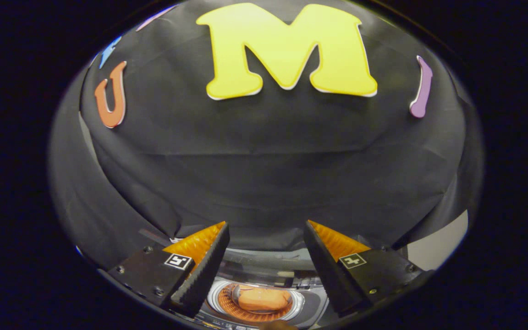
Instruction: Put the clothes into the washing machine and then close the washing machine lid.
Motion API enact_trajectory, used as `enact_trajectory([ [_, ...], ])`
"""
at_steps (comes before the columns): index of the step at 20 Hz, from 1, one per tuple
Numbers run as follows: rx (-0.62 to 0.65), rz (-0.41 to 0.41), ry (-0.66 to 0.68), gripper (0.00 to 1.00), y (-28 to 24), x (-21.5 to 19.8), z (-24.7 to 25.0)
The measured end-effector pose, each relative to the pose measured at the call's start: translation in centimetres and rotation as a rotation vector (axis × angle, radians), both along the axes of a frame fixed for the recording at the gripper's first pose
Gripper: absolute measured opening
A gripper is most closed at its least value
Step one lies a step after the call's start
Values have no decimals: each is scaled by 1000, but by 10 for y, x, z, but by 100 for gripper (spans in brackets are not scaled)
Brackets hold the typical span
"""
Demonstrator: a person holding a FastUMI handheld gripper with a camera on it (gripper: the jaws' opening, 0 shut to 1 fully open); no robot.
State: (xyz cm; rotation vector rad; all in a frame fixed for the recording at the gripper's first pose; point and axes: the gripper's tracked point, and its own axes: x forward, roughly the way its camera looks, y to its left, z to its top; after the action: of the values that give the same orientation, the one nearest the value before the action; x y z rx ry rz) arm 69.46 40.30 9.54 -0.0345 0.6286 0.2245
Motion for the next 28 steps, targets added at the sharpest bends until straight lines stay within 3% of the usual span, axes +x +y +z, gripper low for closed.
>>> enact_trajectory([
  [8, -40, -41, 103, 100, 8, 10, -34],
  [19, -33, -40, 11, 100, 11, 11, -38],
  [28, -31, -60, 22, 100, 10, 9, -42],
])
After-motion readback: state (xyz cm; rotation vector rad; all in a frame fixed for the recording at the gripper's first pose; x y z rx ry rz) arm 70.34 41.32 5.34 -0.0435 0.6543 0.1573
